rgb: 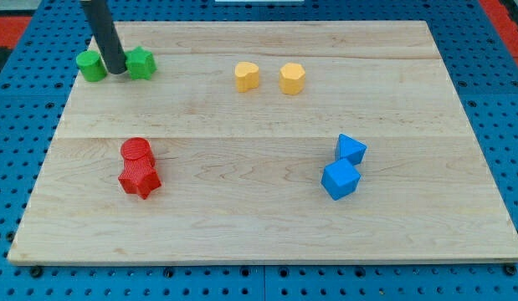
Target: Slide the green star a bit down
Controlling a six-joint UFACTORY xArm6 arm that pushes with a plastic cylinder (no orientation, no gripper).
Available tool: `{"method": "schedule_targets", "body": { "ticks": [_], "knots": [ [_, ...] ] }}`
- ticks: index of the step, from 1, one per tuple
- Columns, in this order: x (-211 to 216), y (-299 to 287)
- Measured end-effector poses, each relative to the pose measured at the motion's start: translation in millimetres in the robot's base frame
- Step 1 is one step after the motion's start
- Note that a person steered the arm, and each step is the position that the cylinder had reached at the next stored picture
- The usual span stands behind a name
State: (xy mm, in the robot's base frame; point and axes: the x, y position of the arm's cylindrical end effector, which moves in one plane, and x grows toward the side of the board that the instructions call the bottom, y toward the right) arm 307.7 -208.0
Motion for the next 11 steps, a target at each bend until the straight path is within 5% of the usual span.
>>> {"method": "schedule_targets", "body": {
  "ticks": [2,7,9,11],
  "knots": [
    [-65,18],
    [-65,31],
    [-26,31],
    [-56,64]
  ]
}}
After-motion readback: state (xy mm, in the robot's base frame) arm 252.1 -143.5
